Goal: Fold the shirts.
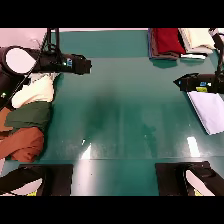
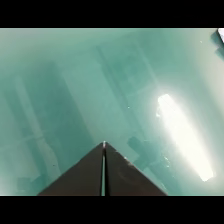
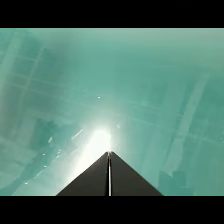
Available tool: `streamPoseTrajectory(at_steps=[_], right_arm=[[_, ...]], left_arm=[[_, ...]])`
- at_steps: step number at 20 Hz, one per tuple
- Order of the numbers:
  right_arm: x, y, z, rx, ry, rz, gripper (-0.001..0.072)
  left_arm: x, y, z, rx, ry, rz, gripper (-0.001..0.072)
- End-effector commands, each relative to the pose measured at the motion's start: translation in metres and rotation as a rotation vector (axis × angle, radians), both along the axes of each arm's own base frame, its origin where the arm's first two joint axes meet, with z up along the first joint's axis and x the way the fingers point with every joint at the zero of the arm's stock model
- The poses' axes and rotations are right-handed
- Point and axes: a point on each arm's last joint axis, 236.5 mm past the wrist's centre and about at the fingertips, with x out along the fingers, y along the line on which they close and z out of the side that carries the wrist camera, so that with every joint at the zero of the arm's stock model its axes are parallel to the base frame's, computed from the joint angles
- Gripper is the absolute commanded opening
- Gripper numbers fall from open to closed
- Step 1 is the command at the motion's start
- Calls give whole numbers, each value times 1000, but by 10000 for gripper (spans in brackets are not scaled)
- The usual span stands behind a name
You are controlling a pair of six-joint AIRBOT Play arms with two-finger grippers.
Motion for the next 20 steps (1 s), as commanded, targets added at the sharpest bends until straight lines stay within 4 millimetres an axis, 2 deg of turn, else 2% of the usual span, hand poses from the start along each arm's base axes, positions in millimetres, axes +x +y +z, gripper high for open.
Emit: streamPoseTrajectory(at_steps=[1,14,15,16,17,18,20], right_arm=[[0,0,0,0,-1,0,18],[0,0,0,0,-1,0,18],[0,0,1,0,-2,0,18],[0,0,0,0,-1,0,18],[0,0,0,0,-1,0,18],[0,0,0,0,-1,0,18],[0,0,0,-1,-1,0,18]], left_arm=[[0,0,0,0,-1,1,24],[0,-2,3,-17,-1,0,25],[9,0,9,-2,-60,6,26],[19,8,13,43,-127,18,106],[35,25,14,122,-193,68,471],[51,47,11,171,-213,150,571],[82,102,-13,244,-171,310,573]])
